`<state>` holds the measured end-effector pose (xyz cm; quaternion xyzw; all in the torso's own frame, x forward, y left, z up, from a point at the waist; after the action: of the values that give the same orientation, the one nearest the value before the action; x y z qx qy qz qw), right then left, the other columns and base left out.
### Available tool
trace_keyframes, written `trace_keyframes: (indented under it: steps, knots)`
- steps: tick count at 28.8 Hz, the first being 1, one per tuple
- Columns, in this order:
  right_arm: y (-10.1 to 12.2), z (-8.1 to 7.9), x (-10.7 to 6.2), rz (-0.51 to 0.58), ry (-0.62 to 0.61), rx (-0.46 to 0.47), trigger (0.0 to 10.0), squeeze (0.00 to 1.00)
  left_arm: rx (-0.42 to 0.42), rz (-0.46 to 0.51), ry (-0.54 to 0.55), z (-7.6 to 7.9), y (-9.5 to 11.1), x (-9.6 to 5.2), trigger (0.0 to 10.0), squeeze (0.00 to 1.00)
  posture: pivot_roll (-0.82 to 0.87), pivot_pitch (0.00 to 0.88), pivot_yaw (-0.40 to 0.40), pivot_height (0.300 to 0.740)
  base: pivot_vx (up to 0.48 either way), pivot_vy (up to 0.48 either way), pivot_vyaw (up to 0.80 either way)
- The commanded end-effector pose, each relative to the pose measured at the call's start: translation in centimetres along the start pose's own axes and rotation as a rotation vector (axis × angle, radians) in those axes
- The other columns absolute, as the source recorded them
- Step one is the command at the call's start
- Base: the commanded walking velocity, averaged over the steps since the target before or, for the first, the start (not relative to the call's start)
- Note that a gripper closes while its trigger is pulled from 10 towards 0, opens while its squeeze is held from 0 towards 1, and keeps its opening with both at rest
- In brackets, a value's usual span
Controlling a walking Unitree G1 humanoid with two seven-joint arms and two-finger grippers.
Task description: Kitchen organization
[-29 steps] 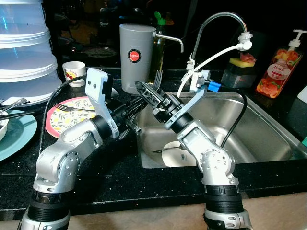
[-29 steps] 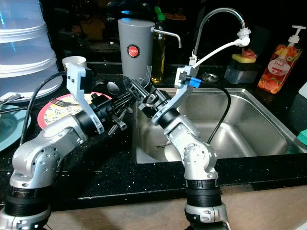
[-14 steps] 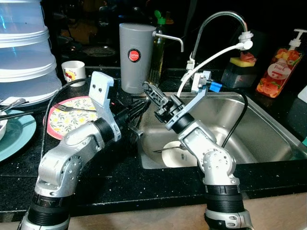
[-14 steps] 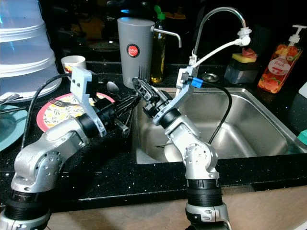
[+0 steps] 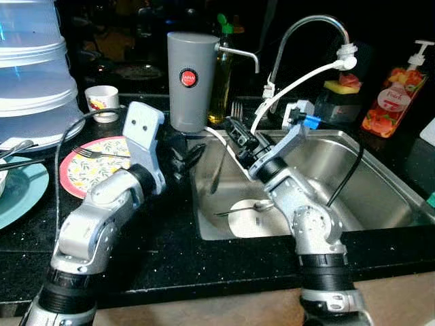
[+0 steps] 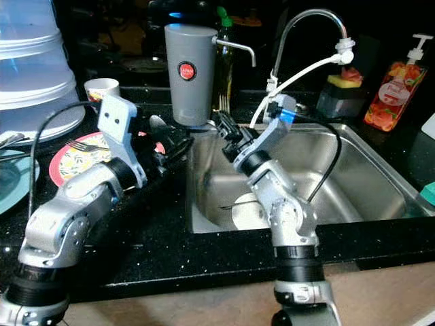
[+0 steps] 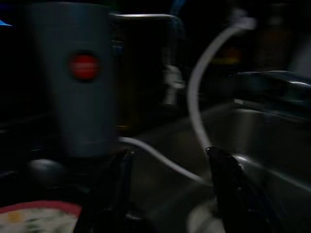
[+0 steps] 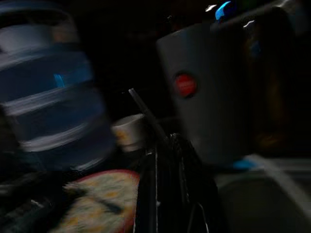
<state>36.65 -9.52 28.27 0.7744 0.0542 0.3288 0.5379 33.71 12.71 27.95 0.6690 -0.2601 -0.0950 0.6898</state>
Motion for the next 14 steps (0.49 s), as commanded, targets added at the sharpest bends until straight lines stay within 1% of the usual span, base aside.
trace_keyframes:
  steps: [1, 2, 3, 5, 6, 7, 8, 9, 10, 11, 12, 13, 14]
  knots:
    - [0.1, 0.1, 0.1, 0.016, -0.004, -0.048, 0.0, 0.00, 0.013, 0.013, 0.014, -0.3, 0.3, 0.1, 10.0, 0.00, 0.05, 0.028, -0.068, 0.740, 0.000, 0.000, 0.00]
    - [-0.1, 0.5, 0.1, 0.027, -0.027, -0.108, 0.0, 0.00, -0.001, 0.016, -0.003, -0.1, 0.3, 0.2, 10.0, 0.00, 0.06, 0.031, -0.069, 0.740, 0.000, 0.000, 0.00]
    - [-0.6, 0.9, 0.0, 0.038, -0.054, -0.185, 0.0, 0.00, -0.008, -0.006, -0.072, 0.8, -0.1, 0.3, 10.0, 0.00, 0.06, 0.032, -0.070, 0.740, 0.000, 0.000, 0.00]
    - [-0.6, 0.9, 0.0, 0.038, -0.054, -0.185, 0.0, 0.00, -0.008, -0.006, -0.072, 0.8, -0.1, 0.3, 10.0, 0.00, 0.06, 0.032, -0.070, 0.740, 0.000, 0.000, 0.00]
    - [-1.2, 1.2, -0.1, 0.047, -0.069, -0.229, 0.0, 0.00, -0.010, -0.041, -0.169, 2.2, -0.8, 0.3, 10.0, 0.00, 0.06, 0.032, -0.070, 0.740, 0.000, 0.000, 0.00]
    - [-2.1, 1.2, -0.2, 0.042, -0.070, -0.270, 3.8, 0.00, -0.013, -0.094, -0.263, 3.8, -1.8, 0.2, 10.0, 0.00, 0.06, 0.031, -0.066, 0.740, 0.000, 0.000, 0.00]
    - [-2.8, 1.2, -0.3, 0.040, -0.067, -0.295, 3.8, 0.00, -0.015, -0.129, -0.319, 4.7, -2.5, 0.1, 10.0, 0.00, 0.06, 0.031, -0.066, 0.740, 0.000, 0.000, 0.00]
    - [-3.5, 1.2, -0.5, 0.034, -0.067, -0.301, 4.6, 0.00, -0.023, -0.176, -0.363, 5.5, -3.3, 0.0, 10.0, 0.00, 0.06, 0.029, -0.068, 0.740, 0.000, 0.000, 0.00]
    - [-3.5, 1.2, -0.5, 0.034, -0.067, -0.301, 4.6, 0.00, -0.023, -0.176, -0.363, 5.5, -3.3, 0.0, 10.0, 0.00, 0.06, 0.029, -0.068, 0.740, 0.000, 0.000, 0.00]
    - [-3.9, 1.3, -0.6, 0.030, -0.067, -0.305, 4.6, 0.00, -0.028, -0.205, -0.383, 5.8, -3.7, -0.2, 10.0, 0.00, 0.06, 0.029, -0.068, 0.740, 0.000, 0.000, 0.00]
    - [-4.4, 1.5, -0.9, 0.025, -0.082, -0.299, 4.7, 0.00, 0.000, -0.245, -0.418, 6.2, -4.4, -0.4, 10.0, 0.00, 0.06, 0.029, -0.071, 0.740, 0.000, 0.000, 0.00]
    - [-5.0, 1.7, -1.3, 0.013, -0.098, -0.299, 6.7, 0.00, 0.028, -0.290, -0.442, 6.5, -5.3, -0.7, 10.0, 0.00, 0.06, 0.029, -0.074, 0.740, 0.000, 0.000, 0.00]
    - [-5.0, 1.7, -1.3, 0.013, -0.098, -0.299, 6.7, 0.00, 0.028, -0.290, -0.442, 6.5, -5.3, -0.7, 10.0, 0.00, 0.06, 0.029, -0.074, 0.740, 0.000, 0.000, 0.00]
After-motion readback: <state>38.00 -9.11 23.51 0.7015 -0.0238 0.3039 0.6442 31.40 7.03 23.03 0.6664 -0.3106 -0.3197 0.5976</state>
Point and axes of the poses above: a point about 5 cm out from each wrist's last joint towards the gripper, its own x axis pointing out of the wrist towards the gripper, its own y axis along the axis of the wrist's last joint, z = x × y, the point moved 2 cm from there along x, pointing out of the wrist towards the gripper, and after that the axes turned 5 degrees about -x, right-handed, at the moved point
